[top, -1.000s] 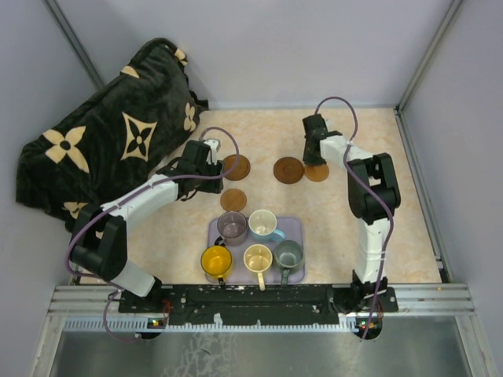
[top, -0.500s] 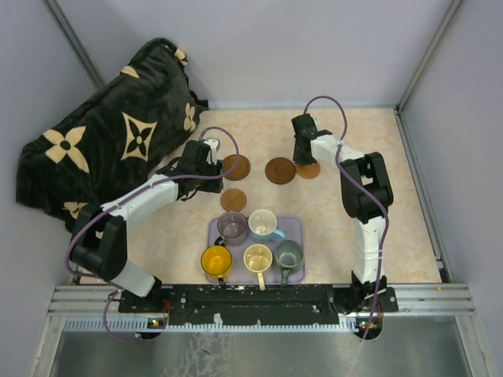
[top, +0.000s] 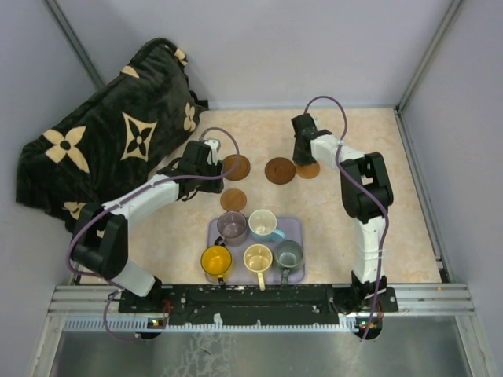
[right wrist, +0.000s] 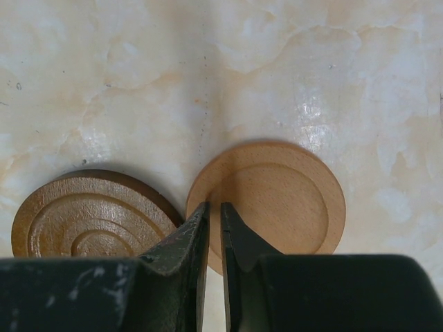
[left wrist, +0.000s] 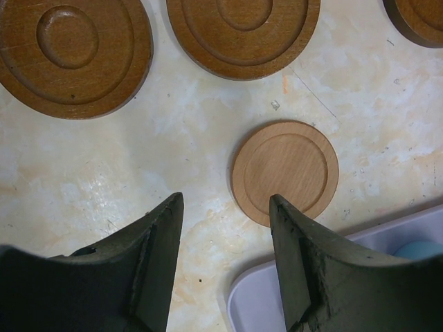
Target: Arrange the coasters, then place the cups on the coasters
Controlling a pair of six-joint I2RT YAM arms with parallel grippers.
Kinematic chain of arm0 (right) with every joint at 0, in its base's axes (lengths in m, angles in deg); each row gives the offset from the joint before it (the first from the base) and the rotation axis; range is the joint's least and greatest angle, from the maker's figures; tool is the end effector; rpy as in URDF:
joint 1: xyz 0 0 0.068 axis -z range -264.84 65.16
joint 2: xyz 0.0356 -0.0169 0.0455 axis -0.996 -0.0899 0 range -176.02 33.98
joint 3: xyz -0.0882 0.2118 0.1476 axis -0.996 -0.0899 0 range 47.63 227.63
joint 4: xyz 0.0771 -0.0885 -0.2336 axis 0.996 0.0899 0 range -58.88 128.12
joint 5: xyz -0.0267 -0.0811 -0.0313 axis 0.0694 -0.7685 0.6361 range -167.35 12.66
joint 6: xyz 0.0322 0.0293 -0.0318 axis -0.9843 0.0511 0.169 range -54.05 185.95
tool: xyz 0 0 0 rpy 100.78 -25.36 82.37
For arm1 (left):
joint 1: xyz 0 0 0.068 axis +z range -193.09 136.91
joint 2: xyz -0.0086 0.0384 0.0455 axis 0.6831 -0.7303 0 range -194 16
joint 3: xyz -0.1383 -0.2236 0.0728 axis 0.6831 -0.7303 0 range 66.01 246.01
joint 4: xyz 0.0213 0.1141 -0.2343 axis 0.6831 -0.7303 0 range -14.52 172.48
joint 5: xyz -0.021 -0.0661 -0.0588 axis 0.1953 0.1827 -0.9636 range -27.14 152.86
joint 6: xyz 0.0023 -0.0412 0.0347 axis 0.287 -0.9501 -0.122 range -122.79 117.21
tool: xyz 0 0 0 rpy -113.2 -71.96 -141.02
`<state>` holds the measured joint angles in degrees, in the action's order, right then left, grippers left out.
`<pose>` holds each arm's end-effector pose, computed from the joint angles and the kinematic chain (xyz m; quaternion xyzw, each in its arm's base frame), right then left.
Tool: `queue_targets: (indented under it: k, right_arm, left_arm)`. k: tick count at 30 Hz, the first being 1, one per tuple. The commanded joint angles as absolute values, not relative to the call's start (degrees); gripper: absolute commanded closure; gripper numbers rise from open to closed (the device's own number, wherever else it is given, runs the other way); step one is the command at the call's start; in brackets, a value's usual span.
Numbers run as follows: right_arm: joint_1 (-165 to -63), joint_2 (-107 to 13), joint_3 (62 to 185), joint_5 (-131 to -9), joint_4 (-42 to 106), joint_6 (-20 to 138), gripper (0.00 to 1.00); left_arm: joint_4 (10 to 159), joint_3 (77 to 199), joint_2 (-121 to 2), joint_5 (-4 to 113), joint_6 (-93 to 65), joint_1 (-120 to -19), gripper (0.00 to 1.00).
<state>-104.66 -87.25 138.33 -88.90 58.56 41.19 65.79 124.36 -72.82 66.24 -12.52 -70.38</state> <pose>0.4316 0.1480 0.1742 0.0690 0.9542 0.0145 0.2906 0.2947 -0.1498 0.2246 0.1314 0.9213 -0.0899 0.3549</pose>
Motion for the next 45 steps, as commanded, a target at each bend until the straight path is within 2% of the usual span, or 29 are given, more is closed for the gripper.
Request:
queue_targets:
  k: [1,10,21,28,45]
  right_arm:
    - [-105.85,-84.45,138.16,-87.80,60.24,41.91,0.87]
    - [-106.64,-77.99,141.28,-88.29,63.69,44.30,0.79]
    - [-113.62,-69.33,123.55,-90.04,60.60,41.68,0.77]
    - [-115.07,-70.18,120.64,-90.11,59.35,40.66,0.77]
    - [-115.08,-82.29,128.84,-91.27,60.20,43.26,0.77]
  left_arm:
    - [67.17,124.09,-73.23,65.34,-13.33,-70.57,0.40]
    - [67.36,124.56,-72.77,65.15,-13.54,-70.62,0.40]
    - [68.92,123.91,-74.58,65.08,-14.43,-70.51,0.39]
    - [69.90,123.68,-75.91,64.71,-15.10,-70.51,0.40]
    - [70.08,123.78,-77.46,65.41,-14.91,-69.86,0.40]
